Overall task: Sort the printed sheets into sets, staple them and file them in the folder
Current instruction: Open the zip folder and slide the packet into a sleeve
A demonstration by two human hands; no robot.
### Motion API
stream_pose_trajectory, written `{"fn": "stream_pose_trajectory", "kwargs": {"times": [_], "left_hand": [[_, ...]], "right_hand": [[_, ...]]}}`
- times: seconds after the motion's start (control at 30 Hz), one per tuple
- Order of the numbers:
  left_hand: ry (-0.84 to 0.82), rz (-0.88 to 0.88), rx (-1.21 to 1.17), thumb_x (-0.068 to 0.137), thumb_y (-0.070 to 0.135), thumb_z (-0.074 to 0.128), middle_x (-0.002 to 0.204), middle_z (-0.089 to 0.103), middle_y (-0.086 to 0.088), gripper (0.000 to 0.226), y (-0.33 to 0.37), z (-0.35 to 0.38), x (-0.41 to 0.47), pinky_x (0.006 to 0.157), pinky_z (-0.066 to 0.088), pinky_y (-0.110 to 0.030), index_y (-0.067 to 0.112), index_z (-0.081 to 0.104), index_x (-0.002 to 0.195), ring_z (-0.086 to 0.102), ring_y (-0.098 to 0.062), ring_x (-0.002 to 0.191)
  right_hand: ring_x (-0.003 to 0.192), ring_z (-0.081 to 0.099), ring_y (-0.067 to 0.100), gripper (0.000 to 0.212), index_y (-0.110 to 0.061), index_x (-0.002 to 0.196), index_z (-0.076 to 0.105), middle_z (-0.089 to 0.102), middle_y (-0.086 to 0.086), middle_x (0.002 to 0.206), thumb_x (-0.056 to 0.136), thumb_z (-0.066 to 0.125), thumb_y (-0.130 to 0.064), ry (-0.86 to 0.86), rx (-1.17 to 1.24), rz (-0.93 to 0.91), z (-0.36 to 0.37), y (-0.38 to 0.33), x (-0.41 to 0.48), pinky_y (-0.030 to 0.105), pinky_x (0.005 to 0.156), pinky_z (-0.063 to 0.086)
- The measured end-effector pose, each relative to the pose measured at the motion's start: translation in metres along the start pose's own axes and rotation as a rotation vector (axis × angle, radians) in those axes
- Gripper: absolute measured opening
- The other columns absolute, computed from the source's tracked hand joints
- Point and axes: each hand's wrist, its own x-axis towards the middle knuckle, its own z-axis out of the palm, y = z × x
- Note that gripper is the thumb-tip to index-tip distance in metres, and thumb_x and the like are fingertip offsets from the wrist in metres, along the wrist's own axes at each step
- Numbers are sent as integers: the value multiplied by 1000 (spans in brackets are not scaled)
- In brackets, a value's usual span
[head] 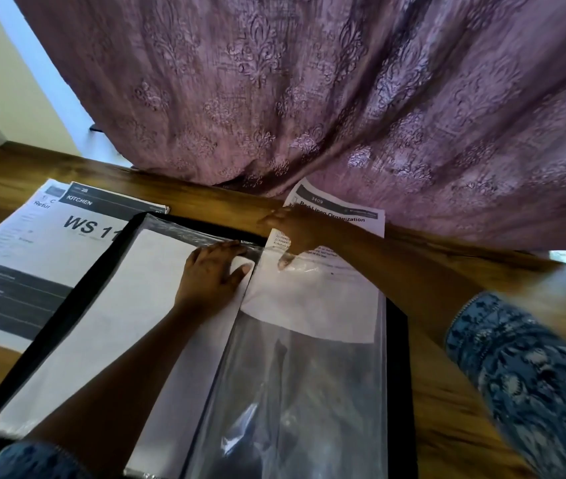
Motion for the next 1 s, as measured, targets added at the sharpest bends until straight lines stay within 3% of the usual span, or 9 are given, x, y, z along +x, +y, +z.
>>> {"fn": "stream_pose_trajectory", "kwargs": {"times": [0.17, 0.23, 0.3, 0.4, 0.57, 0.67, 0.73, 0.83, 1.0], "left_hand": [[-15, 28, -19, 85, 69, 42, 139, 52, 6, 55, 10, -8, -3, 110, 24, -43, 36, 52, 128, 42, -18, 131], [-61, 11, 67, 86, 71, 38, 144, 47, 7, 60, 7, -4, -1, 112, 22, -43, 36, 47, 134, 38, -17, 134], [-99, -5, 124, 85, 71, 30, 147, 43, 6, 66, 4, 0, 1, 113, 20, -44, 35, 42, 139, 34, -17, 137], [-129, -8, 140, 83, 72, 24, 150, 40, 6, 72, 3, 0, 1, 114, 17, -46, 33, 39, 142, 31, -18, 140], [-142, 15, 140, 76, 78, 31, 150, 38, 6, 75, 9, -6, -1, 114, 18, -49, 36, 43, 138, 31, -20, 140], [-205, 82, 165, 78, 79, 25, 157, 25, 7, 77, 10, -7, -2, 115, 11, -54, 39, 37, 143, 18, -19, 146], [-278, 171, 185, 81, 78, 10, 160, 13, 9, 76, 9, -6, -2, 114, -4, -54, 43, 27, 147, 1, -15, 148], [-364, 241, 220, 77, 79, -12, 159, 7, 13, 80, 9, -6, 0, 113, -12, -52, 47, 10, 147, -11, -7, 143], [-428, 235, 238, 77, 82, 0, 159, 1, 16, 82, 10, -5, 2, 116, -7, -55, 44, 6, 150, -8, -13, 147]], "right_hand": [[135, 33, 28, 47, -11, 137, 45, 40, 11, 145, 92, 54, -24, 375, 255, 251, -1, -49, -67, 40, 112, 24], [142, 21, 25, 51, -9, 143, 35, 26, 11, 154, 97, 45, -30, 252, 479, 210, 15, -103, -103, 41, 115, 17], [146, 2, 19, 71, -16, 151, 15, 4, 5, 160, 94, 24, -57, 68, 552, 216, 42, -145, -128, 42, 117, 6], [144, -14, 11, 78, -29, 150, -5, -13, -7, 157, 84, 5, -69, 143, 480, 360, 88, -146, -146, 45, 116, -4], [146, -5, 13, 88, -25, 151, -4, -6, -6, 158, 78, -9, -74, 196, 408, 649, 119, -104, -196, 45, 116, -2], [147, -1, 22, 83, -6, 151, 2, 2, 10, 159, 91, 10, -62, 77, 407, 880, 90, -104, -177, 47, 116, -4], [147, -2, 21, 71, -6, 151, 6, 2, 10, 159, 98, 28, -49, 199, 521, 793, 68, -122, -139, 46, 117, -2], [147, -2, 18, 65, -18, 151, 10, 3, 4, 160, 97, 26, -51, 248, 576, 572, 68, -153, -97, 46, 116, -2], [147, 2, 18, 77, -23, 152, 4, 4, -1, 160, 87, 4, -63, 313, 474, 788, 113, -125, -152, 45, 116, 2]]}}
